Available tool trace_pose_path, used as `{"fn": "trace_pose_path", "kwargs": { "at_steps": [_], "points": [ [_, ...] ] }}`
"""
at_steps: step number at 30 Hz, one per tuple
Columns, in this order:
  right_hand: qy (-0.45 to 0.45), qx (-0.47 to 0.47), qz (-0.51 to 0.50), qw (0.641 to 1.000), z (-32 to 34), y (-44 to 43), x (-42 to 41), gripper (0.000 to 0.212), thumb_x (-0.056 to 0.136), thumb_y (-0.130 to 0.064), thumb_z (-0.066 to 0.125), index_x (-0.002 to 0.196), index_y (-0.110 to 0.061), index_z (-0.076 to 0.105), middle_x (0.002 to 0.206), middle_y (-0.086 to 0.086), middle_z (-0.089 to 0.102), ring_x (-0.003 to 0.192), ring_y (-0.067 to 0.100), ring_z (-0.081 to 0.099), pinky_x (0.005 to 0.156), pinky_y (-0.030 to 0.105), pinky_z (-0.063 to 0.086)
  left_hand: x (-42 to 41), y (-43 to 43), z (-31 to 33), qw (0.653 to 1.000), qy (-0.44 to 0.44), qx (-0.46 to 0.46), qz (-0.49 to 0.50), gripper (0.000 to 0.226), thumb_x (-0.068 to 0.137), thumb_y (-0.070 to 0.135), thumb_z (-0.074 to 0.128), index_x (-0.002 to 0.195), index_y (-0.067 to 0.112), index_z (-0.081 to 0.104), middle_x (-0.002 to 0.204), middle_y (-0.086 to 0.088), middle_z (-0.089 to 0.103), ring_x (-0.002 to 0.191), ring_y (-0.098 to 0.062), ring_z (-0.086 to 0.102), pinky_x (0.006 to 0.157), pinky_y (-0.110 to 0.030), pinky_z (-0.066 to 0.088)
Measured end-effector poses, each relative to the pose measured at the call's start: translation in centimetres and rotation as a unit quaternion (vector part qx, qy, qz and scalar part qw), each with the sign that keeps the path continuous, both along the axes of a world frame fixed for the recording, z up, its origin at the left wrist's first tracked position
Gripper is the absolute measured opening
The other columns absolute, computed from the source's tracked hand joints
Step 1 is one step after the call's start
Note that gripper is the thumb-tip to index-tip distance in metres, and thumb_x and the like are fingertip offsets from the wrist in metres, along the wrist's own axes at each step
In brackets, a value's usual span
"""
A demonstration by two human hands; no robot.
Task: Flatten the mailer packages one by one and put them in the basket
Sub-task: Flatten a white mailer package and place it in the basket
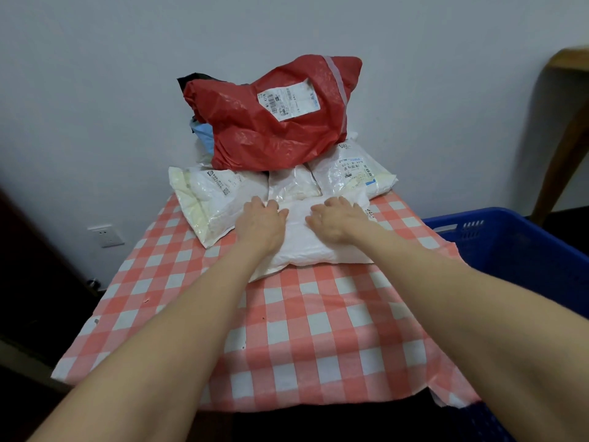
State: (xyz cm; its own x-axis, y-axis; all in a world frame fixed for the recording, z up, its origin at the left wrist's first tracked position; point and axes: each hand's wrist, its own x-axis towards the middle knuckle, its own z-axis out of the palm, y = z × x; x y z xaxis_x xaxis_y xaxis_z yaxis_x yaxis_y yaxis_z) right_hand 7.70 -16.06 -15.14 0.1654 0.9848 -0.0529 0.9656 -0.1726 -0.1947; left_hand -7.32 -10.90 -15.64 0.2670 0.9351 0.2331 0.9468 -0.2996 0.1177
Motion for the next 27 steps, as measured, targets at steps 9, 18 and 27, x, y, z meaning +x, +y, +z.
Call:
{"fn": "trace_pose_path", "kwargs": {
  "at_steps": [9, 18, 27],
  "points": [
    [0.012, -0.082, -0.005, 0.997, -2.6, -0.6, -0.2, 0.062, 0.096, -0.063, 0.007, 0.152, -0.039, -0.004, 0.161, -0.003, -0.013, 0.146, 0.026, -0.019, 0.116, 0.055, -0.009, -0.1, -0.9, -2.4, 1.0, 0.007, -0.011, 0.015, 0.06, 0.094, 0.047, 0.007, 0.133, 0.02, 0.043, 0.136, -0.013, 0.037, 0.12, -0.035, 0.032, 0.097, -0.043, 0.032],
    [0.051, -0.072, 0.003, 0.996, -1.4, -0.4, 0.5, 0.06, 0.098, -0.06, 0.016, 0.153, -0.037, 0.012, 0.162, -0.001, 0.001, 0.149, 0.027, -0.004, 0.116, 0.055, 0.004, 0.2, 0.3, -1.8, 0.996, 0.052, -0.061, -0.037, 0.052, 0.099, 0.038, 0.016, 0.144, 0.016, 0.032, 0.155, -0.01, 0.02, 0.144, -0.026, 0.013, 0.116, -0.047, 0.012],
    [0.015, -0.024, 0.003, 1.0, -2.2, 0.4, 0.7, 0.061, 0.099, -0.057, 0.013, 0.154, -0.031, 0.007, 0.162, 0.002, -0.001, 0.148, 0.028, -0.008, 0.118, 0.051, -0.002, 1.8, 0.5, -1.1, 0.979, 0.071, -0.122, -0.147, 0.05, 0.102, 0.04, 0.014, 0.151, 0.037, 0.009, 0.161, 0.002, 0.001, 0.148, -0.022, -0.003, 0.118, -0.05, -0.001]
  ]
}}
